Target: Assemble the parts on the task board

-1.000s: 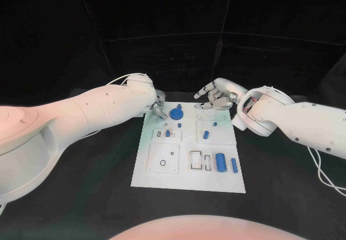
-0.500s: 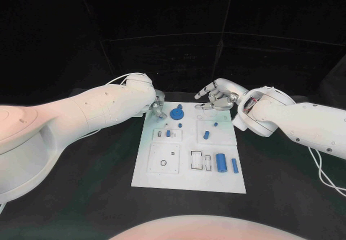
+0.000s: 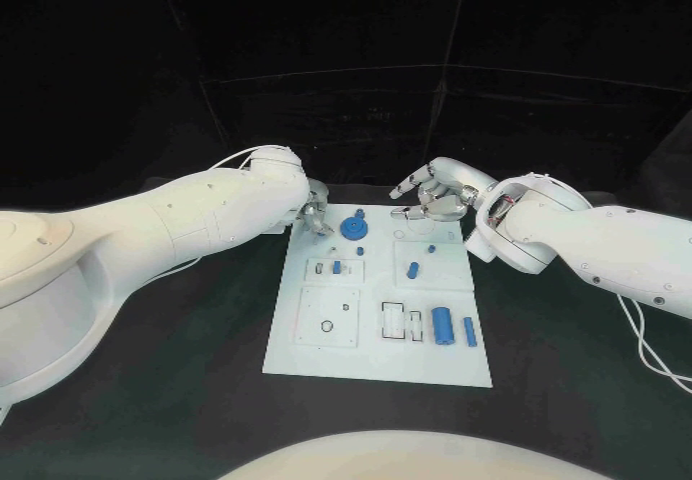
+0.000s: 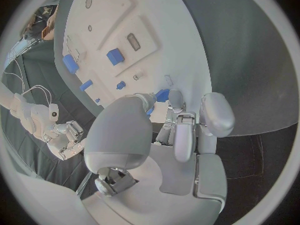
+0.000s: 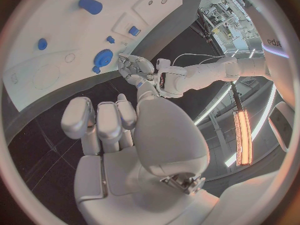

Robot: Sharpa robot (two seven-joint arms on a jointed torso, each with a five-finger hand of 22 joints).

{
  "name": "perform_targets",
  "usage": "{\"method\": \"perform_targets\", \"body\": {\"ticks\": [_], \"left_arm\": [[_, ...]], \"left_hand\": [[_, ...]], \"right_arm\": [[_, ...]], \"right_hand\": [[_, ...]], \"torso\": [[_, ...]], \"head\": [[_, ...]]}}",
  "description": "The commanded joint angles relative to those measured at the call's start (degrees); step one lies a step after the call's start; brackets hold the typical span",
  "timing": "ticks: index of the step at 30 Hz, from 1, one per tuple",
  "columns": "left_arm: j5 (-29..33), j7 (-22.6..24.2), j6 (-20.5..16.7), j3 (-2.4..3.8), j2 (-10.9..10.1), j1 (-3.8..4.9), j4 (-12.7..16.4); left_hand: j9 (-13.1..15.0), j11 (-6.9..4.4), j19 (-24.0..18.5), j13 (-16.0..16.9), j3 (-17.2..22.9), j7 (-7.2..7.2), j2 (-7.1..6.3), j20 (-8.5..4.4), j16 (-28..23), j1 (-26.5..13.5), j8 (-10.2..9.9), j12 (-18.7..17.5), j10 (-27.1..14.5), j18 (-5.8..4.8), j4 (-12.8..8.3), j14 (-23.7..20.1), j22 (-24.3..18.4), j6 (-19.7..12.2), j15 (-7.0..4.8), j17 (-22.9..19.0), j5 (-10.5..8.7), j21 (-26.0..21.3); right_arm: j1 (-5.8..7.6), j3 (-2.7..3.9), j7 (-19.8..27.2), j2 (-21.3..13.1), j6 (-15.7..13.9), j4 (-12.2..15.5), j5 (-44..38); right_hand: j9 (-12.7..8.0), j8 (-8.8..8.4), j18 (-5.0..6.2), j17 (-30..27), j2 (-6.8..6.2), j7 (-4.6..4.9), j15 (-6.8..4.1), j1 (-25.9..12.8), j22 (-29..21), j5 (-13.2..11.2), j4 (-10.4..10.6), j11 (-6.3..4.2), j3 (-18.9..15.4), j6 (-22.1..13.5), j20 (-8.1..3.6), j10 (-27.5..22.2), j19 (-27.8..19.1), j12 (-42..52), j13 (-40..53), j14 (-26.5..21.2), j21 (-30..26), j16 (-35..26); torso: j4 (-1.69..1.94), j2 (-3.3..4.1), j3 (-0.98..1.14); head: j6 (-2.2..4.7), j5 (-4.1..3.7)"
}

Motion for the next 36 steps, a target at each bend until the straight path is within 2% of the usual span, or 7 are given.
{"method": "perform_targets", "body": {"ticks": [1,3,5,11,16,33,36], "left_arm": [[1.5,-0.2,1.1,-0.25,-0.3,-0.34,-0.1],[2.2,-0.2,1.0,-0.24,-0.5,-0.25,0.0],[2.5,-0.2,0.9,-0.23,-0.7,-0.15,0.2],[4.3,-0.5,0.7,-0.19,-1.5,0.37,0.5],[4.9,-0.5,0.6,-0.18,-1.8,0.61,0.5],[6.0,0.1,-0.9,-0.16,-2.4,0.76,0.3],[8.8,0.2,-1.8,0.21,-2.9,0.82,0.7]], "left_hand": [[0.0,0.05,-0.5,-0.2,15.5,0.03,0.46,0.00,0.4,-0.4,-0.1,-0.2,-0.5,-0.19,-15.2,6.2,0.0,0.1,0.37,15.1,0.28,-0.4],[-0.1,0.06,-0.5,-0.3,15.7,0.05,0.49,0.01,0.4,-0.5,-0.1,-0.3,-0.6,-0.19,-15.3,6.2,0.0,0.1,0.38,15.1,0.29,-0.4],[-0.1,0.09,-0.5,-0.5,16.0,0.09,0.53,0.02,0.4,-0.6,-0.1,-0.3,-0.7,-0.20,-15.6,6.2,0.0,0.2,0.40,15.1,0.29,-0.4],[-0.2,0.16,-0.4,-0.7,17.0,0.19,0.42,0.07,0.4,-0.9,-0.2,-0.4,-0.8,-0.23,-16.3,6.2,0.2,0.2,0.45,15.1,0.28,-0.3],[-0.3,0.19,-0.4,-1.1,17.3,0.22,0.22,0.09,0.4,-1.1,-0.2,-0.6,-1.0,-0.25,-16.7,6.2,0.3,0.3,0.48,15.1,0.28,-0.2],[-0.3,0.20,-0.4,-2.2,17.7,0.21,-0.14,0.12,0.4,-1.5,0.0,-1.1,-1.4,-0.24,-17.3,6.2,0.3,0.6,0.50,15.1,0.27,-0.2],[-0.2,0.17,-0.5,-2.6,17.6,0.15,-0.30,0.14,0.4,-2.1,0.2,-1.4,-1.3,-0.17,-17.1,6.2,0.0,1.0,0.50,15.1,0.26,-0.5]], "right_arm": [[0.10,0.03,0.0,0.0,0.4,0.0,0.1],[0.10,0.03,0.0,0.0,0.5,-0.1,0.1],[0.10,0.02,0.0,-0.1,0.5,-0.1,0.1],[0.10,0.02,-0.1,-0.1,0.7,-0.2,0.1],[0.10,0.02,-0.1,-0.1,0.7,-0.2,0.1],[0.10,0.02,-0.1,-0.2,0.8,-0.2,0.1],[0.10,0.02,-0.1,-0.2,0.8,-0.2,0.1]], "right_hand": [[-0.1,0.30,0.35,0.1,0.52,0.04,-0.52,0.4,0.0,3.5,0.0,-0.09,0.1,0.4,-0.21,0.3,0.2,0.1,0.0,0.5,-0.2,0.1],[-0.1,0.27,0.35,0.1,0.50,0.06,-0.53,0.6,0.0,6.6,0.0,-0.10,0.3,0.4,-0.23,0.2,0.2,0.1,-0.1,0.5,-0.2,0.1],[-0.1,0.27,0.34,0.1,0.47,0.06,-0.52,0.6,0.0,7.1,0.1,-0.09,0.3,0.4,-0.22,0.1,0.2,0.1,-0.1,0.5,-0.2,0.1],[-0.1,0.27,0.34,0.1,0.47,0.06,-0.52,0.6,0.0,7.1,0.1,-0.09,0.3,0.4,-0.22,0.1,0.2,0.1,-0.1,0.5,-0.2,0.1],[-0.1,0.27,0.35,0.1,0.45,0.06,-0.52,0.6,0.0,7.2,0.1,-0.09,0.3,0.4,-0.22,0.1,0.2,0.0,-0.1,0.5,-0.2,0.1],[-0.1,0.27,0.36,0.0,0.43,0.06,-0.51,0.6,0.0,7.3,0.1,-0.08,0.3,0.4,-0.22,0.1,0.2,0.0,-0.2,0.5,-0.2,0.0],[-0.1,0.27,0.36,0.0,0.42,0.07,-0.51,0.6,-0.1,7.3,0.2,-0.07,0.3,0.4,-0.21,0.1,0.2,-0.1,-0.2,0.5,-0.2,0.0]], "torso": [[0.02,0.01,0.00],[0.03,0.00,-0.01],[0.07,0.01,-0.03],[0.04,-0.02,0.01],[0.07,0.02,-0.04],[-0.01,0.03,0.00],[0.01,0.00,0.01]], "head": [[-0.01,-0.01],[-0.03,0.00],[-0.02,-0.02],[-0.27,0.06],[-0.18,0.05],[-0.22,0.08],[-0.21,-0.04]]}}
